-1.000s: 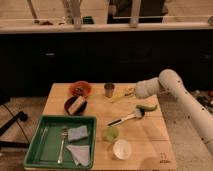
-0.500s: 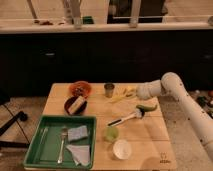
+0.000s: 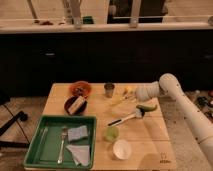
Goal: Place banana in table surface
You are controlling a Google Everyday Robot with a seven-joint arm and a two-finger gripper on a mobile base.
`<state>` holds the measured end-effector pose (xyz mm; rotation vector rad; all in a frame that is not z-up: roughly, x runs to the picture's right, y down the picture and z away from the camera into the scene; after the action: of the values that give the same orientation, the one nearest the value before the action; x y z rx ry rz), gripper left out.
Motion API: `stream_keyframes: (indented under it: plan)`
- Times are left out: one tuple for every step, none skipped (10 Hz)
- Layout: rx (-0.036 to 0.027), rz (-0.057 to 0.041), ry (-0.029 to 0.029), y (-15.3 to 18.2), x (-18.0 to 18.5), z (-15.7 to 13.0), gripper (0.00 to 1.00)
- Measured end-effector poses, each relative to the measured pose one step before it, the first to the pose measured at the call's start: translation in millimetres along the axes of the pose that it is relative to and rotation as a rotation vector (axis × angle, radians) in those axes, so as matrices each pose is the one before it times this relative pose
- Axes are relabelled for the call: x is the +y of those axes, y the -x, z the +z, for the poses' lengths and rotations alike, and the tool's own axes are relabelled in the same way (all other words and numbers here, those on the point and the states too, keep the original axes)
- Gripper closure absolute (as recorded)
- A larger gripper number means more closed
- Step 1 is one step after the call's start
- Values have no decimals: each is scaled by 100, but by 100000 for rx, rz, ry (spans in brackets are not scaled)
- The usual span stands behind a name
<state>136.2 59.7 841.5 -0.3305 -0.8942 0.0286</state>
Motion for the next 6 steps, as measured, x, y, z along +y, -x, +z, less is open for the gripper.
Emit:
stream_keyframes:
  plan:
    - [661, 792, 394, -153, 25, 19, 95]
    - [402, 552, 109, -118, 28, -35, 88]
    - [382, 822, 12, -162, 29, -92, 76]
    - [251, 539, -87, -74, -41, -113, 65]
    - [126, 340, 84, -83, 36, -13, 58]
    - [132, 555, 269, -107, 58, -62, 43]
